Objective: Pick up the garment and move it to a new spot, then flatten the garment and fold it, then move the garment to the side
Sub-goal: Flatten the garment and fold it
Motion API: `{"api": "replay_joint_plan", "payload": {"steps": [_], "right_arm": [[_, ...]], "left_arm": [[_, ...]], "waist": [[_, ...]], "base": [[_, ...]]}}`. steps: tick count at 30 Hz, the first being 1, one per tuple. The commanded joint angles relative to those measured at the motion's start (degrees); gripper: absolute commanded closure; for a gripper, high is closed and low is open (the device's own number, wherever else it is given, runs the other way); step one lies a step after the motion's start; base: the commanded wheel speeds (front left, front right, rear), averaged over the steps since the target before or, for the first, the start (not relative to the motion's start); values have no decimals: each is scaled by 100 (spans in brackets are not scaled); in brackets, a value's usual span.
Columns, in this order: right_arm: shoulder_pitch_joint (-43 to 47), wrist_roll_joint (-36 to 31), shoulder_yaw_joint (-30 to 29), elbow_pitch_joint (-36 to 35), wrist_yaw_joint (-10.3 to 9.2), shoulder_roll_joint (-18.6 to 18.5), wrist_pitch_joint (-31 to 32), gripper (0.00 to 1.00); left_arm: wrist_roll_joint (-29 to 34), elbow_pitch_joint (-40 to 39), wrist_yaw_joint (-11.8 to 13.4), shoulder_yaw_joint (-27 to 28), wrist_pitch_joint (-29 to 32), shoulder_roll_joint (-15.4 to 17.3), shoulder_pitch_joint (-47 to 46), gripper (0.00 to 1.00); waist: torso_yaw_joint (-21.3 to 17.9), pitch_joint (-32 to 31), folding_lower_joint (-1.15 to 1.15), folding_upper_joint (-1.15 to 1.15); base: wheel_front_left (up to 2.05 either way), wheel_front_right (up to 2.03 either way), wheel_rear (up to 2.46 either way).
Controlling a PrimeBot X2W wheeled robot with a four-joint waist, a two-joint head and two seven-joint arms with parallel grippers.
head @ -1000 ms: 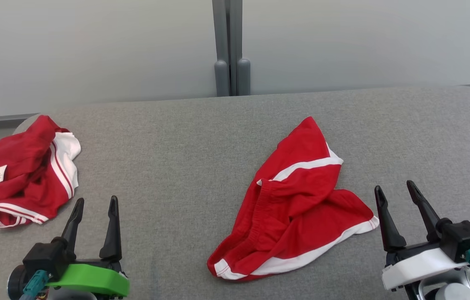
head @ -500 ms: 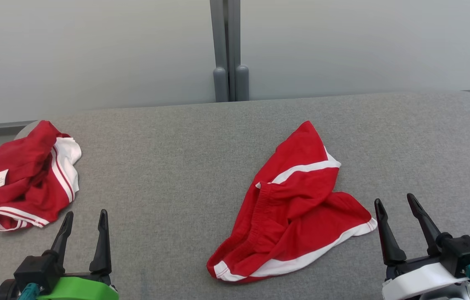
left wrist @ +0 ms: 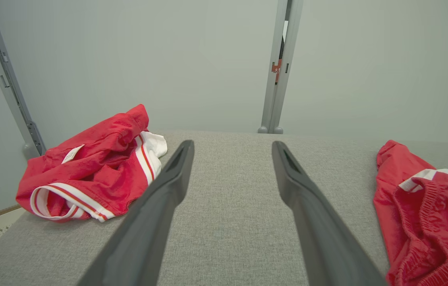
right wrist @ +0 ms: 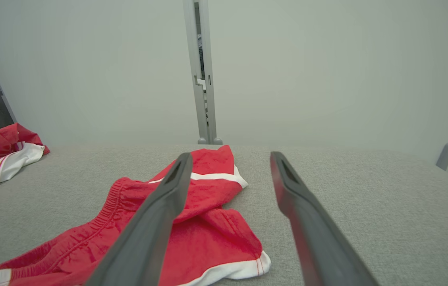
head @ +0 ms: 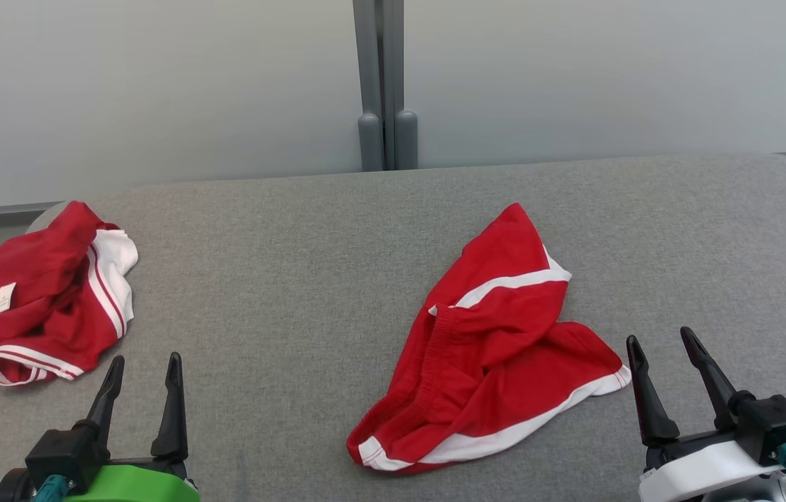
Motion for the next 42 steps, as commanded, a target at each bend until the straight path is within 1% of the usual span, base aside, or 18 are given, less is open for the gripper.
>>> {"api": "replay_joint_plan", "payload": {"steps": [1, 21, 27, 31, 35, 39, 42], "right_arm": [[55, -29, -12, 15, 1, -1, -3, 0], [49, -64, -16, 57, 1, 39, -3, 0], [-5, -42, -48, 111, 1, 32, -3, 0], [-166, -79, -67, 215, 1, -48, -3, 0], [-385, -154, -73, 435, 1, -127, -3, 0], [-697, -219, -7, 811, 1, -235, -2, 0], [-966, -247, 67, 1256, 1, -295, 2, 0]], "left_arm": [[9, -13, 47, -6, 1, 43, 52, 0], [-56, 15, 73, -55, 1, 81, -1, 0], [-17, 25, 38, -220, 5, 23, -97, 0], [25, 40, -9, -464, 35, -20, -263, 0], [104, 118, -62, -946, 103, -77, -455, 0], [104, 279, -95, -1474, 140, -166, -630, 0], [70, 461, -103, -1912, 144, -220, -743, 0]], "waist": [[3, 6, 0, 0], [43, 29, 0, 0], [35, 61, 0, 0], [9, 98, 0, 0], [-30, 162, 0, 0], [-106, 238, 0, 0], [-164, 309, 0, 0]], "base": [[0, 0, 0], [0, 0, 0], [0, 0, 0], [0, 0, 0], [0, 0, 0], [0, 0, 0], [0, 0, 0]]}}
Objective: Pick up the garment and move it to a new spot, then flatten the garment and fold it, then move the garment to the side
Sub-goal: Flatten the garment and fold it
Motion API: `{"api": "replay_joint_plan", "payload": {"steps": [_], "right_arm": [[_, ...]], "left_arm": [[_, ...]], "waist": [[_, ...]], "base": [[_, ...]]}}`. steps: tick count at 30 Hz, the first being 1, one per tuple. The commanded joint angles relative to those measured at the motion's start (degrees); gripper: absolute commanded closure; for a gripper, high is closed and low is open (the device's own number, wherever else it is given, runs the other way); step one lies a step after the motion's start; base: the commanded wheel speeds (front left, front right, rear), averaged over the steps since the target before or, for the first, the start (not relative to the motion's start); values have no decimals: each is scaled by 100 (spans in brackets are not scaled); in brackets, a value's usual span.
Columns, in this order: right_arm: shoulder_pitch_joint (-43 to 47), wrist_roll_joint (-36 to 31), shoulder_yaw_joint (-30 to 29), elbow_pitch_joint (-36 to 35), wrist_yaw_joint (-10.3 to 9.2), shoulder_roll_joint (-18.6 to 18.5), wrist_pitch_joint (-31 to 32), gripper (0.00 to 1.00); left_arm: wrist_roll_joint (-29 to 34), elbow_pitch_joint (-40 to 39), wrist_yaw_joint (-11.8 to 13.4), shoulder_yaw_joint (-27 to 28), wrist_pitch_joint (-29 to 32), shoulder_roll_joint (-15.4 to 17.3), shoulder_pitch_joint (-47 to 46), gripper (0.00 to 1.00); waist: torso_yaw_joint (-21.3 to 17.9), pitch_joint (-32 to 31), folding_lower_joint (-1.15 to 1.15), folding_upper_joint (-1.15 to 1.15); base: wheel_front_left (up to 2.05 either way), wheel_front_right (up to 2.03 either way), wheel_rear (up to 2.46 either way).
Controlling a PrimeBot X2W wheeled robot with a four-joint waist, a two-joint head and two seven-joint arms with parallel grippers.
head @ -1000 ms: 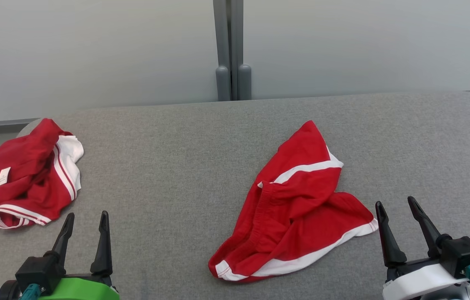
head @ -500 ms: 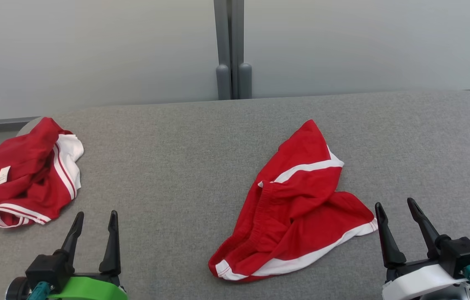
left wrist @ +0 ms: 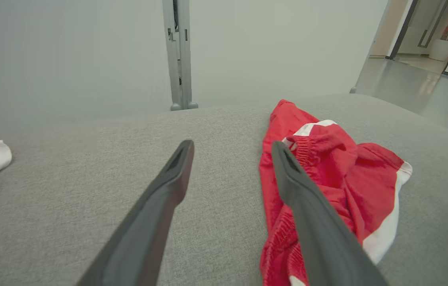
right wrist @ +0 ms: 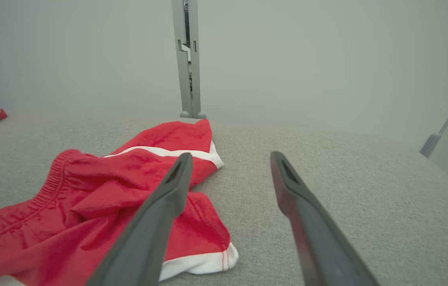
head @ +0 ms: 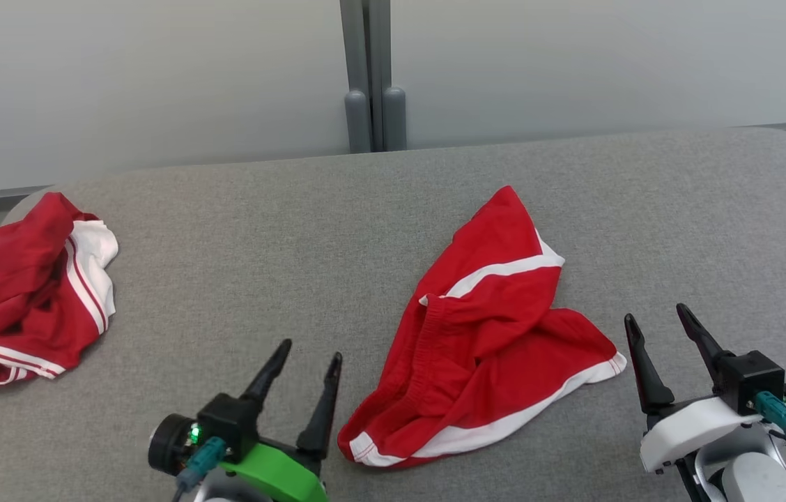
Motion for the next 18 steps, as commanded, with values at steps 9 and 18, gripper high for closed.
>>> {"api": "replay_joint_plan", "payload": {"steps": [9, 18], "right_arm": [[-916, 60, 234, 1362, 1, -67, -1, 0], [-1388, 280, 430, 2533, 1, -37, -2, 0]], "left_arm": [[-331, 772, -26, -1349, 80, 167, -427, 0], [-774, 1439, -26, -1973, 57, 483, -548, 0]], "waist": [[-121, 396, 0, 0], [-113, 555, 0, 0]], "base": [[0, 0, 0], [0, 0, 0]]}}
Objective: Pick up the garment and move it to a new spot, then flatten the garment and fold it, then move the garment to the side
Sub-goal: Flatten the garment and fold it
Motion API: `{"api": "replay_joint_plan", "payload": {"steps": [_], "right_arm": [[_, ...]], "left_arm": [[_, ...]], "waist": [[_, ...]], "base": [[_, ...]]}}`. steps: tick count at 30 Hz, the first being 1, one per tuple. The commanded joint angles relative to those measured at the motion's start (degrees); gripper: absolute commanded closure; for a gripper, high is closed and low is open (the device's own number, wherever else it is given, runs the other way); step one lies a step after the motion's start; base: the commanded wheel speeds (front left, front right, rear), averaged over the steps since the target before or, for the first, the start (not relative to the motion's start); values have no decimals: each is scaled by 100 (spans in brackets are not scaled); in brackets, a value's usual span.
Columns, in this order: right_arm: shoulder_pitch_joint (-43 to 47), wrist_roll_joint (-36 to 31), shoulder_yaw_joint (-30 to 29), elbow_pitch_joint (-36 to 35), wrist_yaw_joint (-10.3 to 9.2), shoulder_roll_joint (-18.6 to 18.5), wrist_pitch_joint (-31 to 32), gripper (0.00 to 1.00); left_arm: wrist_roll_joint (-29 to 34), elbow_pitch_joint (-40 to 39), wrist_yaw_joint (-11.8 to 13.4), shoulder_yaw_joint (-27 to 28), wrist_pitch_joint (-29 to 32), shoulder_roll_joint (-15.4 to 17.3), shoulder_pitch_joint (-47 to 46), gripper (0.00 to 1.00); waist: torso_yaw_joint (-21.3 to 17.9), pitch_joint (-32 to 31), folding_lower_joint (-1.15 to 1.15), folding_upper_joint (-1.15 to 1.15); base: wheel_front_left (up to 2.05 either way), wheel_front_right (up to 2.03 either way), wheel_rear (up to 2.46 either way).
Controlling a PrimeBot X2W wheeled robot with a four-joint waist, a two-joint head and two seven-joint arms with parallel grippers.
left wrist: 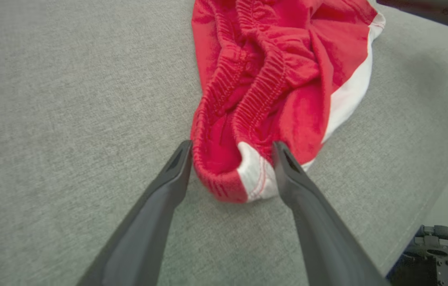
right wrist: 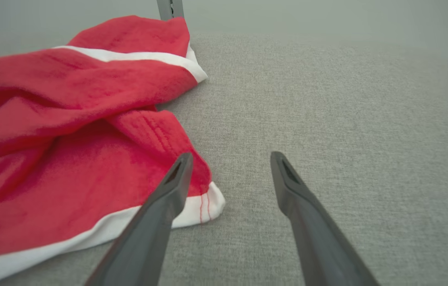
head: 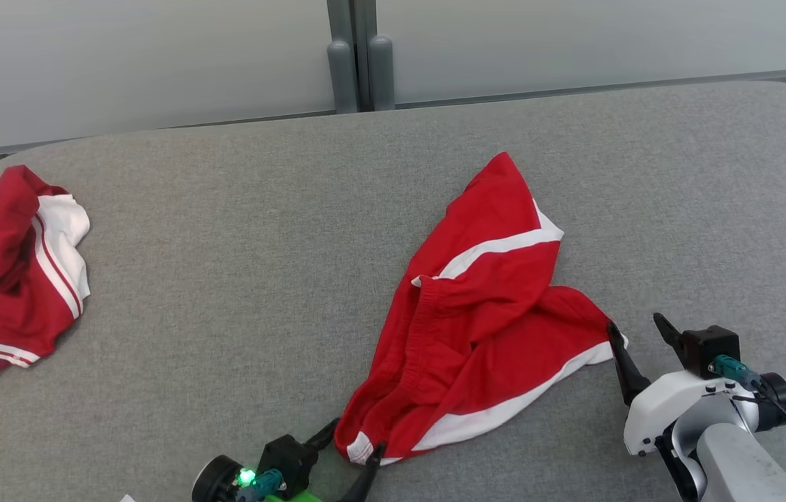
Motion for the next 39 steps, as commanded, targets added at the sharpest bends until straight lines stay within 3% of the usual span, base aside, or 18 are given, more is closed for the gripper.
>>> {"api": "replay_joint_plan", "payload": {"steps": [1, 5, 14, 20, 39], "right_arm": [[-55, 61, 16, 126, 1, 15, -2, 0], [-109, 102, 19, 396, 1, 42, -2, 0], [22, 114, -6, 387, 1, 58, -2, 0], [-50, 81, 19, 420, 1, 49, -2, 0], [-274, 229, 168, 962, 1, 99, -2, 0]], "left_arm": [[-68, 43, -19, -81, -25, 105, -39, 0], [-119, -55, -19, -452, -63, 219, -70, 0], [-87, -423, 173, -217, -200, 271, -150, 0], [-58, -638, 94, -392, -201, 248, -66, 0], [-401, 234, 4, -780, -13, 120, -236, 2]], "waist": [[18, 1, 0, 0], [66, -27, 0, 0], [143, -100, 0, 0], [157, -116, 0, 0], [230, -16, 0, 0]], "base": [[0, 0, 0], [0, 0, 0], [0, 0, 0], [0, 0, 0], [0, 0, 0]]}}
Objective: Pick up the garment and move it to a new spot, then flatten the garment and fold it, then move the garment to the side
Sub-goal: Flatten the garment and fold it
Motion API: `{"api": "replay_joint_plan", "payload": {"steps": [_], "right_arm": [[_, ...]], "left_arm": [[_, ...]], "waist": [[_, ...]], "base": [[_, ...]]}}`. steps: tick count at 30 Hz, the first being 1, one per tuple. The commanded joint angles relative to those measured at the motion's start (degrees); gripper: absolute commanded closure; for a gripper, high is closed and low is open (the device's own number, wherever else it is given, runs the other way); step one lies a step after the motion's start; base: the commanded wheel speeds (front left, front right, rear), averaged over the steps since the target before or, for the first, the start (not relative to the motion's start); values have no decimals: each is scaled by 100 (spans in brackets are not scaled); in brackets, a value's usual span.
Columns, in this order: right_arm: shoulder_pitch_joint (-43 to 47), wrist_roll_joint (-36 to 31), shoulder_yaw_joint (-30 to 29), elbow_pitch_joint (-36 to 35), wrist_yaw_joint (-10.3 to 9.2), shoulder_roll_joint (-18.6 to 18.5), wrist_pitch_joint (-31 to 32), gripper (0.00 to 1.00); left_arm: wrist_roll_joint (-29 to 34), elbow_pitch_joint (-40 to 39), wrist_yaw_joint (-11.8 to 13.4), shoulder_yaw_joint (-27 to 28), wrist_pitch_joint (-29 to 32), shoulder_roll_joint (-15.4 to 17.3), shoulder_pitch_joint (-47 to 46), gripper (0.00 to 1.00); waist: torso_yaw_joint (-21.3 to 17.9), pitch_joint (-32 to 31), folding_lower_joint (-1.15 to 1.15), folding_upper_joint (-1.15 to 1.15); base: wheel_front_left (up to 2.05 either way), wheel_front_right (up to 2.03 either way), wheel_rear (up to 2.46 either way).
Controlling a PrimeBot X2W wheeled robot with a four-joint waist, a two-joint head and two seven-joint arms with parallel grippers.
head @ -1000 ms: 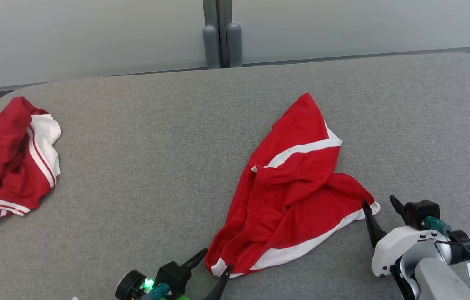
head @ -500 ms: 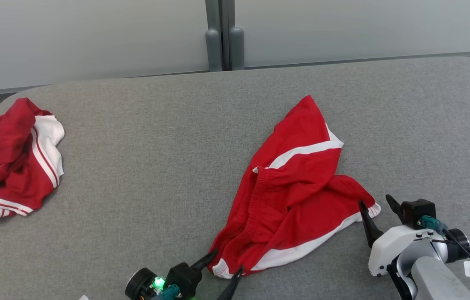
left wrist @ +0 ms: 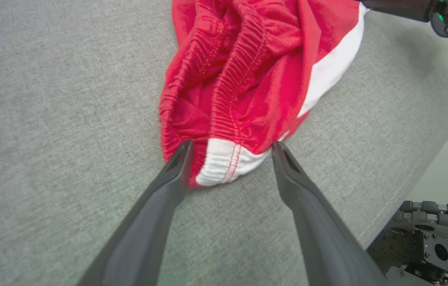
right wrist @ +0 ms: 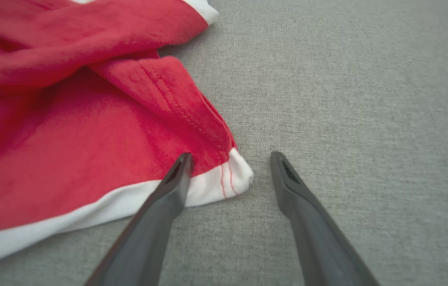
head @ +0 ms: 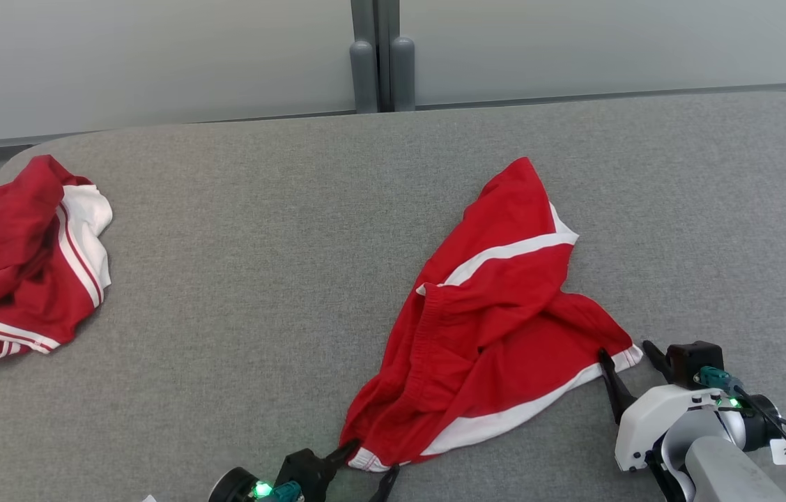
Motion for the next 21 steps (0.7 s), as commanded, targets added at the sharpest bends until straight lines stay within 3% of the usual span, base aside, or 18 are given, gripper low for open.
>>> {"api": "replay_joint_plan", "payload": {"steps": [1, 2, 3, 10, 16, 21], "right_arm": [[-15, 96, -3, 84, 1, -11, -2, 11], [-13, 156, 13, 136, 1, 6, -1, 78], [-25, 219, 40, 181, 1, 18, 2, 100], [92, 520, 206, -119, 0, -60, 3, 100], [397, 662, 335, -931, 0, -279, -2, 100], [215, 928, 535, -1431, 0, -464, -2, 100]], "left_arm": [[-59, 49, -28, -48, 25, -30, -91, 22], [-106, 69, -33, -65, 34, -39, -90, 70], [-149, 79, -33, -85, 25, -41, -104, 100], [-579, -217, -42, 32, -86, -10, -26, 100], [-1198, -1124, -46, 296, -8, 76, 60, 100], [-1821, -2219, -48, 541, 437, 231, -87, 100]], "waist": [[22, 6, 0, 0], [26, 7, 0, 0], [31, 11, 0, 0], [71, -14, 0, 0], [67, -140, 0, 0], [-28, -221, 0, 0]], "base": [[0, 0, 0], [0, 0, 0], [0, 0, 0], [0, 0, 0], [0, 0, 0], [0, 0, 0]]}}
